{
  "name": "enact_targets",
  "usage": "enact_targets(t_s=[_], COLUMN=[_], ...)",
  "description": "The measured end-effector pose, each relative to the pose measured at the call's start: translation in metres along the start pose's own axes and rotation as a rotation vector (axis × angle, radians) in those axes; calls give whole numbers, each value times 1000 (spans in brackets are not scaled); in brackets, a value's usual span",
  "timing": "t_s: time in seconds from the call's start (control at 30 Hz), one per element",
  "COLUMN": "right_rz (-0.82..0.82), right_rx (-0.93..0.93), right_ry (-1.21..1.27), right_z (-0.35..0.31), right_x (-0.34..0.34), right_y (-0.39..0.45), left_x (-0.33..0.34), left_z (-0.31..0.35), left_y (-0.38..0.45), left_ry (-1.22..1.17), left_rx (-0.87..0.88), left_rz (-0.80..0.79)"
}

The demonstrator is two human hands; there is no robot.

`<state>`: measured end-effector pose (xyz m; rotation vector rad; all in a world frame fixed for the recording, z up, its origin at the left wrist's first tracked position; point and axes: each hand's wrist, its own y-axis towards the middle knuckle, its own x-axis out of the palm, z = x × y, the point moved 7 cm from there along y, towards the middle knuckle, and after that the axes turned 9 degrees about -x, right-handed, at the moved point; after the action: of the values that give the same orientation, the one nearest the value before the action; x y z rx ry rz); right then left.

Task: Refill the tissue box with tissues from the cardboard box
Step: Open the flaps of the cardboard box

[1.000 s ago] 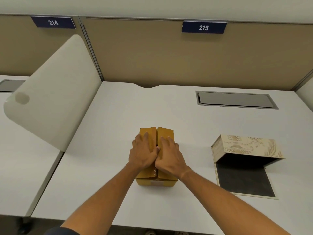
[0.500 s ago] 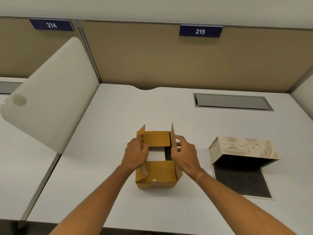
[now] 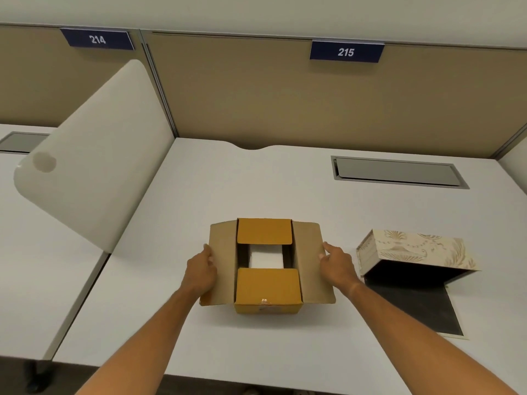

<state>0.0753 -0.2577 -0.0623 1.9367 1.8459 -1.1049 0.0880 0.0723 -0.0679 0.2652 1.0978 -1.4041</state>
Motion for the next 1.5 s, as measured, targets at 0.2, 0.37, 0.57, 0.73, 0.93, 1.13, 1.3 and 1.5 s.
enact_targets(t_s=[0.2, 0.37, 0.57, 0.73, 0.93, 1.13, 1.3, 1.5], right_rz=[-26, 89, 231, -37, -68, 61, 63, 88], right_rx=[20, -112, -577, -777, -846, -911, -776, -645], right_ry=[-45, -133, -571, -700, -798, -558, -384, -283], right_z=[2, -10, -72, -102, -111, -133, -146, -149], right_x=[10, -3, -10, 30, 42, 18, 3, 4], right_y=[5, 5, 6, 17, 25, 25, 50, 82], left_x=[5, -7, -15, 20, 29, 2, -2, 34], left_z=[0, 7, 56, 63, 61, 74, 68, 30], left_y=[3, -5, -51, -76, -85, -109, -143, -166], left_ry=[16, 48, 205, 390, 461, 284, 180, 298], left_rx=[-25, 49, 474, 676, 726, 796, 877, 937], left_rz=[4, 107, 309, 169, 162, 195, 132, 20])
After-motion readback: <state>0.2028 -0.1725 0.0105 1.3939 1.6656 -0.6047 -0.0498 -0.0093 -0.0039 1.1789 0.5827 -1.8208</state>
